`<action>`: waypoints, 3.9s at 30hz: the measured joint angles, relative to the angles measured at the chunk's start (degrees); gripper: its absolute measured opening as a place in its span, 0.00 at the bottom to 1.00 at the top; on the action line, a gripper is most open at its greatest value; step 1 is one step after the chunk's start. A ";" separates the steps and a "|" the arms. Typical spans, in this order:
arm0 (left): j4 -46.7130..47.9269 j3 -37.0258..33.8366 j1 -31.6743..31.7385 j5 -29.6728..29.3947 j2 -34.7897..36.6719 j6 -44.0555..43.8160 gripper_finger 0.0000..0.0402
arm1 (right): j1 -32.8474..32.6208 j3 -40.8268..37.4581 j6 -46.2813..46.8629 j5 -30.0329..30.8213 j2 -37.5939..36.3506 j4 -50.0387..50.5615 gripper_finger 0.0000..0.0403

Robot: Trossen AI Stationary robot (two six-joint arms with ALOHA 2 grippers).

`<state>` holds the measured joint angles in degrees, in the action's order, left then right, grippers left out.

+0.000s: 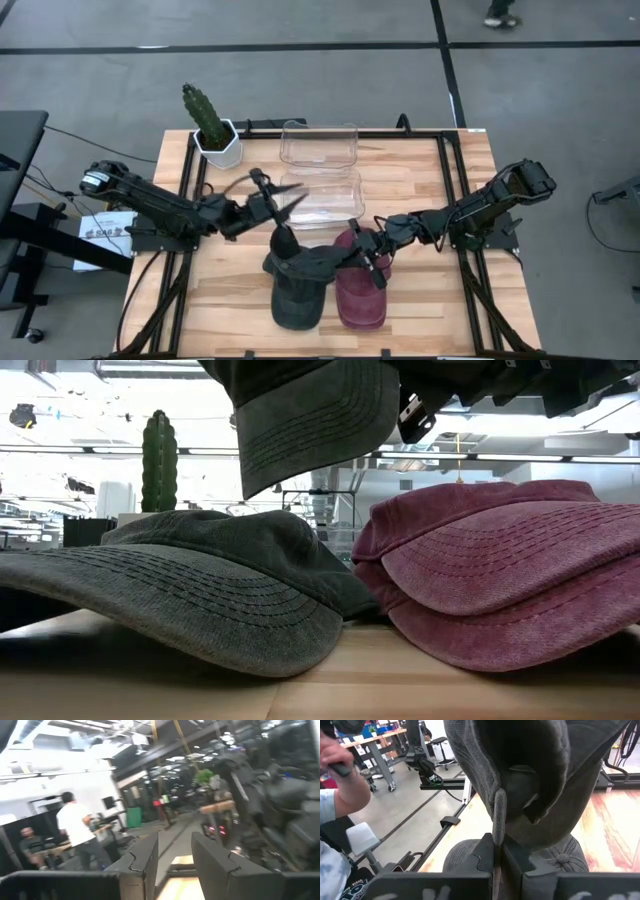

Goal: Pick & Place hat
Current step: Put the top black cap into the bottom transparent bin

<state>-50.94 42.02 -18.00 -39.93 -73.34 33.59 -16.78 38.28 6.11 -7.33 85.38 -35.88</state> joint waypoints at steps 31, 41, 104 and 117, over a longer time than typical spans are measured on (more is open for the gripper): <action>4.88 0.02 -5.69 -16.41 4.41 0.48 0.29 | -2.05 0.00 -10.72 45.46 -12.67 23.90 0.01; 20.54 0.02 -9.25 -19.76 4.69 14.63 0.29 | -2.38 0.00 -9.52 44.47 -12.67 25.53 0.01; 12.39 0.02 -12.46 -33.07 16.38 10.86 0.29 | 9.05 18.55 -9.60 34.29 21.85 14.64 0.01; 12.35 0.02 -12.46 -32.98 16.11 10.86 0.29 | 9.53 19.71 -9.57 34.70 22.52 17.49 0.01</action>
<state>-38.59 42.04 -30.46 -72.91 -57.23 44.45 -7.25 58.00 -3.46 27.37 107.90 -18.39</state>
